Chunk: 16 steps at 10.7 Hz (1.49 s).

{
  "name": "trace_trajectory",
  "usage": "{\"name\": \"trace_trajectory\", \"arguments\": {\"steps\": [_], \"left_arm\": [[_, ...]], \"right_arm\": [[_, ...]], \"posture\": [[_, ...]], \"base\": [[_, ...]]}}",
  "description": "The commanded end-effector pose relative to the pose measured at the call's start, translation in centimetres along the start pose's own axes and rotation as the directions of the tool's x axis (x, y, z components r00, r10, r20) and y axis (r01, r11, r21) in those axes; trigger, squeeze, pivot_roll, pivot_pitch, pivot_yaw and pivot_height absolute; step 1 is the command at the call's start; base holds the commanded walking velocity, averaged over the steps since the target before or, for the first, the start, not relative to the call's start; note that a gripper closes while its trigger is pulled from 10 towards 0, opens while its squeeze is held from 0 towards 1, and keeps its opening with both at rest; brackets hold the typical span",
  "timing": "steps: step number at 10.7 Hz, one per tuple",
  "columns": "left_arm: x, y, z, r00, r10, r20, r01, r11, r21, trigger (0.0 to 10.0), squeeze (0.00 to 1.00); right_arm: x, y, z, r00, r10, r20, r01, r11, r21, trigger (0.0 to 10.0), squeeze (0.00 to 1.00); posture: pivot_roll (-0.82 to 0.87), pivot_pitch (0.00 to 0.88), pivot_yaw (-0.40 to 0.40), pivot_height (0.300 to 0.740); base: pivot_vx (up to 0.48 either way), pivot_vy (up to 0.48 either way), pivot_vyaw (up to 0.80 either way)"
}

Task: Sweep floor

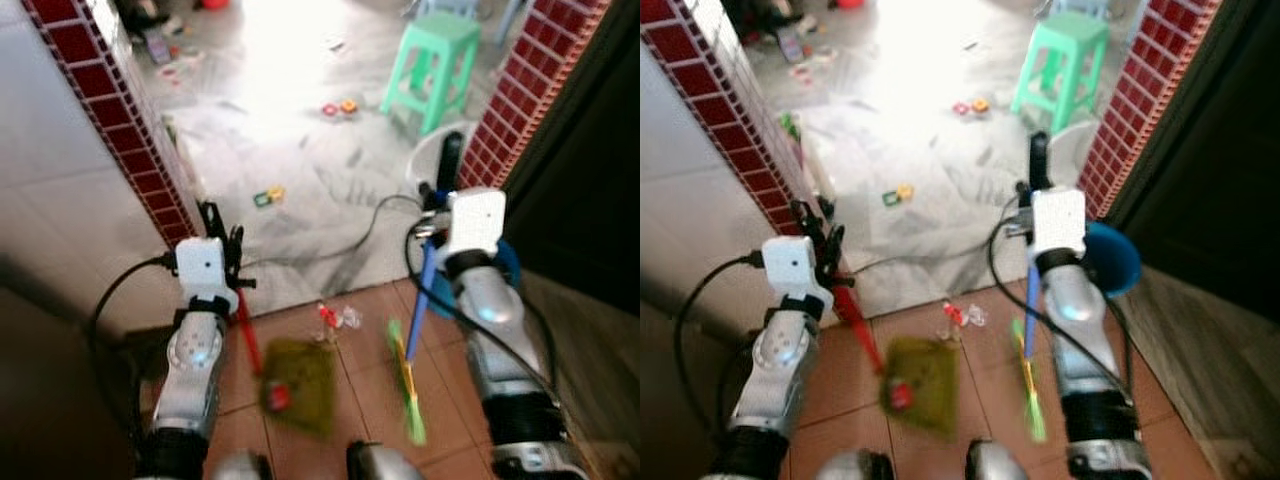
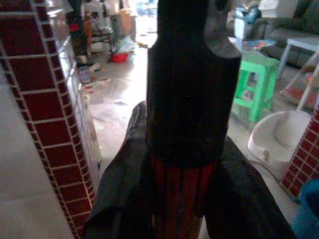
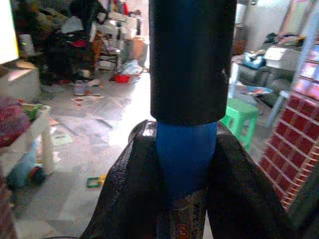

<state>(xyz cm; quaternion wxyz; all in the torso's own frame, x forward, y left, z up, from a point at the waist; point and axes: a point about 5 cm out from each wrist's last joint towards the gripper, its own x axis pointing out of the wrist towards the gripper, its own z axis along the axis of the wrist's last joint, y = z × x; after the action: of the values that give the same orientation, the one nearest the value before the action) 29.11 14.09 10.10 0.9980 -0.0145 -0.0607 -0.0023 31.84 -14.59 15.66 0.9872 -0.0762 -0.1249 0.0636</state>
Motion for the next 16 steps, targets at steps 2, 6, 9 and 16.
{"name": "trace_trajectory", "arguments": {"steps": [2, 6, 9, 16], "left_arm": [[0.4, 0.4, 1.6, 0.998, 0.020, 0.060, -0.021, 1.000, 0.013, 10.0, 0.00], [0.5, 0.5, 1.8, 0.998, 0.032, 0.047, -0.033, 0.999, 0.012, 10.0, 0.00], [0.6, 0.3, 1.9, 0.999, 0.035, 0.037, -0.035, 0.999, 0.004, 10.0, 0.00], [1.3, 1.1, 2.1, 0.993, 0.112, 0.041, -0.110, 0.993, -0.046, 10.0, 0.00]], "right_arm": [[0.9, 0.7, 1.3, 0.998, 0.019, 0.060, -0.020, 1.000, 0.013, 10.0, 0.00], [0.9, 1.2, 1.2, 0.997, 0.042, 0.063, -0.044, 0.999, 0.030, 10.0, 0.00], [0.9, 0.9, 1.2, 0.997, 0.044, 0.061, -0.046, 0.998, 0.030, 10.0, 0.00], [1.4, 0.5, 1.2, 0.997, 0.058, 0.059, -0.058, 0.998, -0.004, 10.0, 0.00]], "posture": [[-0.11, 0.049, 0.050, 0.740], [-0.11, 0.055, 0.047, 0.740], [-0.11, 0.054, 0.047, 0.740], [-0.12, 0.036, 0.036, 0.740]], "base": [[0.000, -0.240, 0.00], [0.000, -0.480, 0.00], [0.000, -0.410, 0.00], [0.000, 0.000, 0.00]]}}
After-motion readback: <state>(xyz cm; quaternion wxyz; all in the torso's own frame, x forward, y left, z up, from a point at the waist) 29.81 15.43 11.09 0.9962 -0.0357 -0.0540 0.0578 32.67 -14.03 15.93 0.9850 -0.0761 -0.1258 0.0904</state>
